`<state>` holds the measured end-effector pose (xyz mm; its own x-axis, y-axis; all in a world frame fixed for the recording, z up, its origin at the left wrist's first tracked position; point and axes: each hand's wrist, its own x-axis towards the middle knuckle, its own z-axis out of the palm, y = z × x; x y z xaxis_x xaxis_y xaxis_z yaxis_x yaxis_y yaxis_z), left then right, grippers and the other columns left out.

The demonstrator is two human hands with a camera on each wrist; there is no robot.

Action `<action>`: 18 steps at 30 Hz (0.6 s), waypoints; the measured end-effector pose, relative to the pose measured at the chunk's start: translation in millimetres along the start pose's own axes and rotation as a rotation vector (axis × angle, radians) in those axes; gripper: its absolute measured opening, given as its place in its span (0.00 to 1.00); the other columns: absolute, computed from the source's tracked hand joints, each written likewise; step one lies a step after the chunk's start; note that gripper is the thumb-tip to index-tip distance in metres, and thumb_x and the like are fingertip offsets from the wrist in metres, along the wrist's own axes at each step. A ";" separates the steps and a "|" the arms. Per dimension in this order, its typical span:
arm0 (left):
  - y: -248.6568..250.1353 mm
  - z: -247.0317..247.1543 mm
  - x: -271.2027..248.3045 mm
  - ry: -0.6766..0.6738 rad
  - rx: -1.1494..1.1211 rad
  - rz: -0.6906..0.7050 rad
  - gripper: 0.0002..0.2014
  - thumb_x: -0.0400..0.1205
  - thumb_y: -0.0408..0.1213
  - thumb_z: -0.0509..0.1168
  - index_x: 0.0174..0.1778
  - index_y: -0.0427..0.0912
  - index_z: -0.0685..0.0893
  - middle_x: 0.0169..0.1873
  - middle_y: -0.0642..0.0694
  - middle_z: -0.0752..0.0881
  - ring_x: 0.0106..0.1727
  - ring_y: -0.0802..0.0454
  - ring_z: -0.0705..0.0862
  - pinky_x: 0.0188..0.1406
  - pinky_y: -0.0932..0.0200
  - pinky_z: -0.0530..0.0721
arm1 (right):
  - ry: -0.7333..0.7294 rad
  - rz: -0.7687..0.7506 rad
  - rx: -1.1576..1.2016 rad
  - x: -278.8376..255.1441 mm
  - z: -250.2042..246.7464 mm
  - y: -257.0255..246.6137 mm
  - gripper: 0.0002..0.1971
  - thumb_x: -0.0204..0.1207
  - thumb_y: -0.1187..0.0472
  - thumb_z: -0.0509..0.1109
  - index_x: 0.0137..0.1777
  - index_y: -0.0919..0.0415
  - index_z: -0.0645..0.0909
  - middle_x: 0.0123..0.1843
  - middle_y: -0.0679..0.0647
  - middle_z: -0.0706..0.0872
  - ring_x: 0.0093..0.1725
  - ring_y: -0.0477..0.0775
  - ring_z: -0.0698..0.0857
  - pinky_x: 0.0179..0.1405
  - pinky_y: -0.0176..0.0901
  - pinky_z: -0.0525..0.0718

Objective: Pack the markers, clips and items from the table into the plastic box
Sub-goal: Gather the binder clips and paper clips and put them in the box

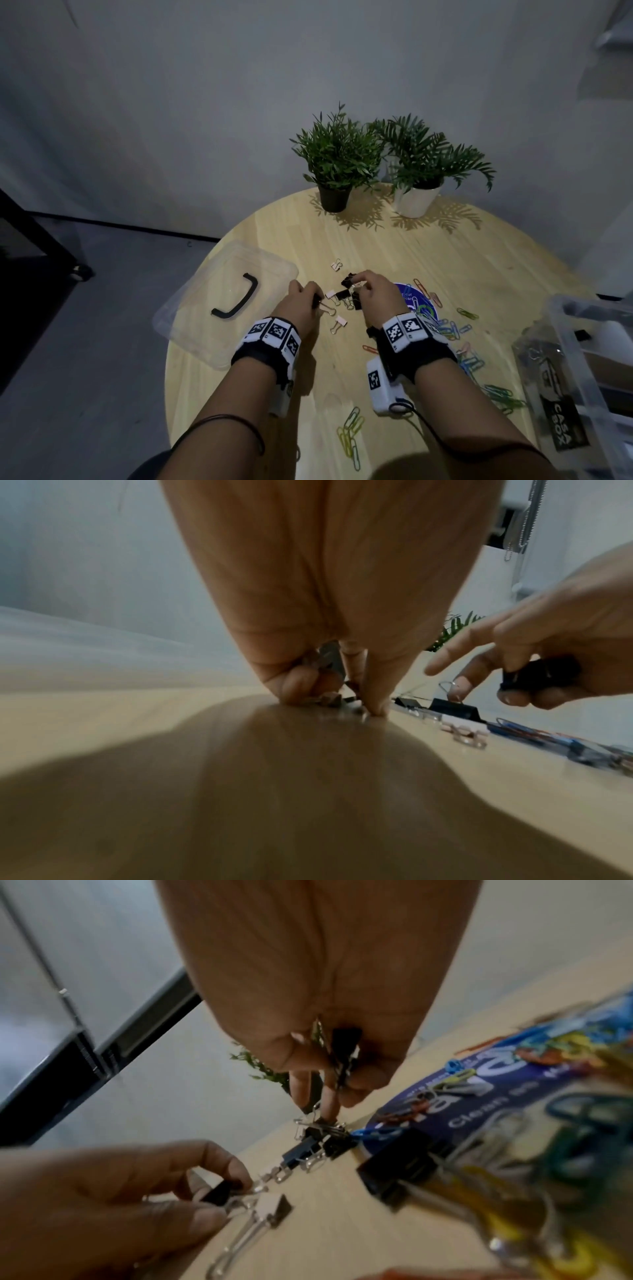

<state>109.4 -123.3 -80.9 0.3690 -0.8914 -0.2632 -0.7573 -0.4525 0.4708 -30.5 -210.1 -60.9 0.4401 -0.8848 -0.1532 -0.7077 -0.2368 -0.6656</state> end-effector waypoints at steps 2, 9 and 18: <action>0.8 1.6 -1.7 0.010 -0.003 -0.016 0.14 0.83 0.39 0.64 0.63 0.43 0.72 0.63 0.42 0.69 0.53 0.41 0.84 0.58 0.51 0.84 | -0.058 -0.024 -0.171 0.3 6.4 1.5 0.15 0.80 0.62 0.60 0.64 0.54 0.79 0.62 0.59 0.78 0.58 0.61 0.81 0.54 0.50 0.83; 0.3 -7.2 -14.2 0.091 -0.214 -0.049 0.03 0.81 0.37 0.60 0.45 0.42 0.74 0.47 0.42 0.84 0.46 0.44 0.84 0.50 0.51 0.82 | -0.084 -0.033 -0.301 -4.9 15.0 9.7 0.11 0.77 0.59 0.69 0.55 0.63 0.76 0.61 0.60 0.72 0.57 0.63 0.80 0.55 0.51 0.81; 22.8 4.4 -23.9 0.098 -0.212 -0.036 0.12 0.77 0.43 0.69 0.34 0.46 0.72 0.33 0.48 0.82 0.39 0.46 0.82 0.45 0.52 0.82 | -0.171 -0.001 -0.130 -9.7 -1.5 15.2 0.11 0.69 0.65 0.74 0.39 0.55 0.72 0.39 0.52 0.80 0.35 0.50 0.78 0.33 0.40 0.76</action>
<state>81.0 -112.2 -67.6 0.4524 -0.8680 -0.2050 -0.6164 -0.4704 0.6315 -46.3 -205.7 -68.5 0.5203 -0.8063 -0.2814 -0.7678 -0.2973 -0.5676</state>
